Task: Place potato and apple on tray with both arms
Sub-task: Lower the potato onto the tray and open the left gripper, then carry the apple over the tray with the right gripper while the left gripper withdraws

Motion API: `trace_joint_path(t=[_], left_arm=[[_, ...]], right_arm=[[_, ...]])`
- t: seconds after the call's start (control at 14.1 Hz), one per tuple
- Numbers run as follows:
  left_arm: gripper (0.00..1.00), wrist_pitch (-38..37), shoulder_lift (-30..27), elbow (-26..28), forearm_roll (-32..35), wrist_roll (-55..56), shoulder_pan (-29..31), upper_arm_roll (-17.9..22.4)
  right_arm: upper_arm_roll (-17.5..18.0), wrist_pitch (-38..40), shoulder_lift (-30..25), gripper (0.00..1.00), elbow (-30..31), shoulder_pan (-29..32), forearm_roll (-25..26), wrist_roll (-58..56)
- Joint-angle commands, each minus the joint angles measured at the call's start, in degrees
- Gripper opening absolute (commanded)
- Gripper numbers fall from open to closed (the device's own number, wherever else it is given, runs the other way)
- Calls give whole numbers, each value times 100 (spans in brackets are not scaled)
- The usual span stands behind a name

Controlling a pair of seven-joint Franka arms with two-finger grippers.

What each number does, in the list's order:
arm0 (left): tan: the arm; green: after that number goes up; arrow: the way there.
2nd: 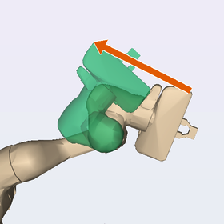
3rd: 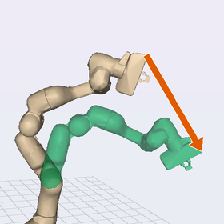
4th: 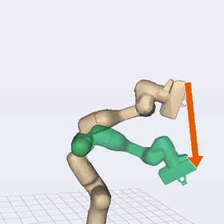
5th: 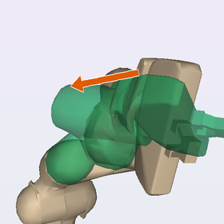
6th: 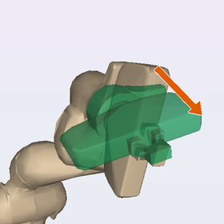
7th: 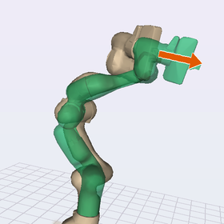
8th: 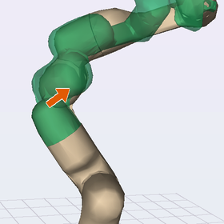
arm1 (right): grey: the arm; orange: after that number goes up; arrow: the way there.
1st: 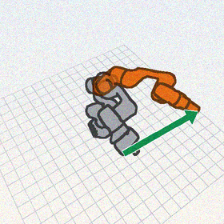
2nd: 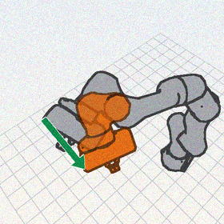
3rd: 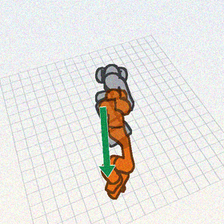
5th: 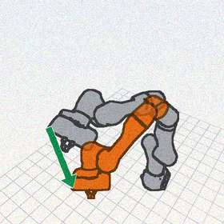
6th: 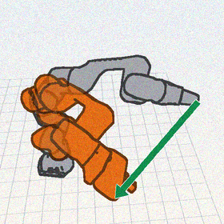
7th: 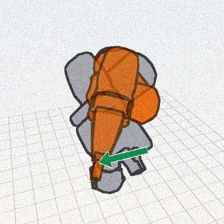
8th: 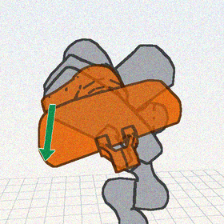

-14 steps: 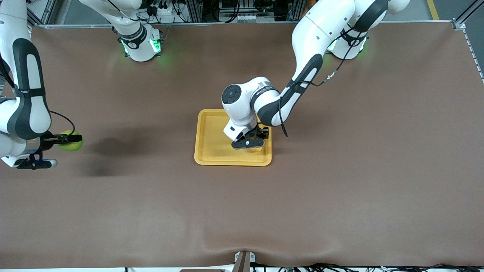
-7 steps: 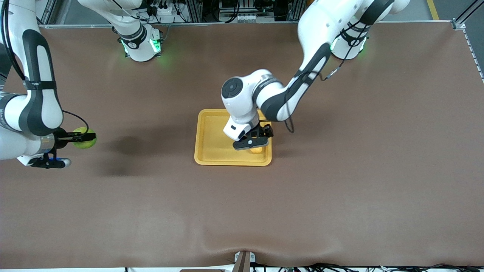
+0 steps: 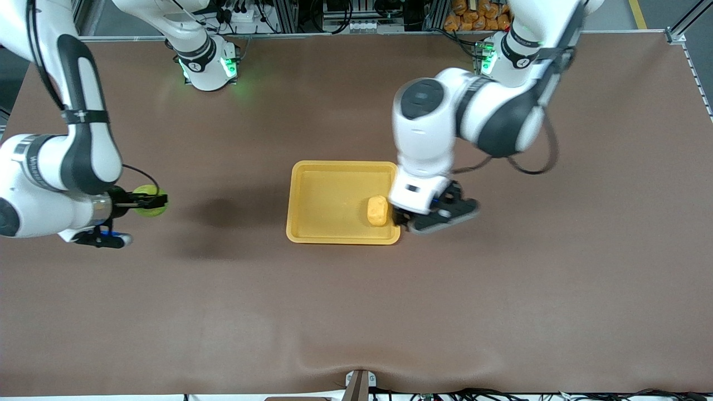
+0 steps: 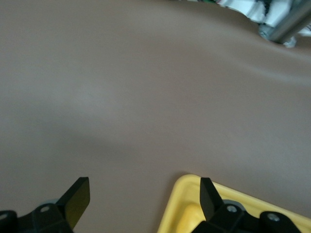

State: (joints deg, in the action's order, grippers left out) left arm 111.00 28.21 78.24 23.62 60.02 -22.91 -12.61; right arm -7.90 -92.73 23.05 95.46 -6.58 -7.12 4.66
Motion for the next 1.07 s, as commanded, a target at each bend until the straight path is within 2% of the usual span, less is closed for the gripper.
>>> trace_joint_path(t=[0.0,0.14,0.43,0.85,1.0], left_arm=[[100,-43,-157,165,-208,-672,618,-57],[100,-165,-227,165,-348,-1279,1093,-66],[100,-228,-473,192,-936,-2824,2095,-66],[100,-799,-948,446,-1517,-4883,3063,-66],[100,-825,-1167,674,-1737,-5096,3169,-66]], right_arm=[[-54,10,-248,0,209,-484,-132,701],[-54,-34,-248,0,227,-669,-394,913],[-54,-289,-205,0,227,-1415,-439,1905],[-10,-1017,-11,0,227,-2241,-615,2811],[-19,-1403,234,0,245,-2453,-1140,3066]])
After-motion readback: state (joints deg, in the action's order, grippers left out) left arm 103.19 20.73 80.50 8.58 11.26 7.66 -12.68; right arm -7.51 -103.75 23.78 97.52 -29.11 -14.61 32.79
